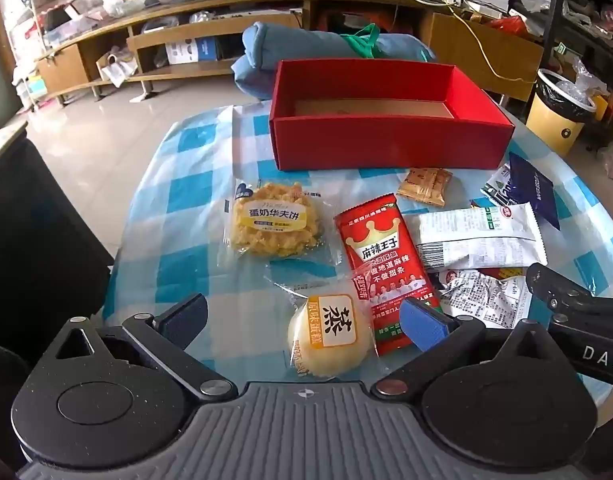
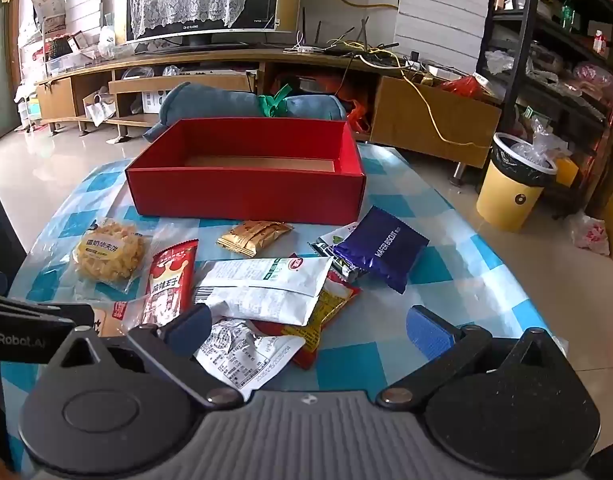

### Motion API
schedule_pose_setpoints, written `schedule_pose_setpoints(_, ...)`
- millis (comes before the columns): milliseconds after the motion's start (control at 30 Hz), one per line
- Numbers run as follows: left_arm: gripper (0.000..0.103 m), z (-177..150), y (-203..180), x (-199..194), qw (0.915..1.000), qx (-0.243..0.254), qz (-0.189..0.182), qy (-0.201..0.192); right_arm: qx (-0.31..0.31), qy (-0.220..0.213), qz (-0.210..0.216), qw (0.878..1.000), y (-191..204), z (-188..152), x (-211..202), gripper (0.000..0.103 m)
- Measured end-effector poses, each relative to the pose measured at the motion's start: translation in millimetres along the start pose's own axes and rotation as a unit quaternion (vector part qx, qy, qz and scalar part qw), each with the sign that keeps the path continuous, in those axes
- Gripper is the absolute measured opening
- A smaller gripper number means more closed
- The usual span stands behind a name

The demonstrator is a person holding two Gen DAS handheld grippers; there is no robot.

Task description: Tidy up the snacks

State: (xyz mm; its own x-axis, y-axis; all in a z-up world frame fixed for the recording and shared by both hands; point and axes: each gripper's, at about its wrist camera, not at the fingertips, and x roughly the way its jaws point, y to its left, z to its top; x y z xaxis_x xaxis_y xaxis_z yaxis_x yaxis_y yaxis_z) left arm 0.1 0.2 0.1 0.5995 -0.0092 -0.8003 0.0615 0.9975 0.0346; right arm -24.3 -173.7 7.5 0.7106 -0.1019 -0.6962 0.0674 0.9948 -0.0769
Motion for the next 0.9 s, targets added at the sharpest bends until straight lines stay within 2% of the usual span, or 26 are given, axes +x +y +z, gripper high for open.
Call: schedule_pose_setpoints(900, 0.103, -4.3, -1.7, 8.0, 0.9999, 0.007, -0.002, 0.015, -0.006, 0.020, 0.009, 1.000, 4.6, -2.0, 6.3, 0.100)
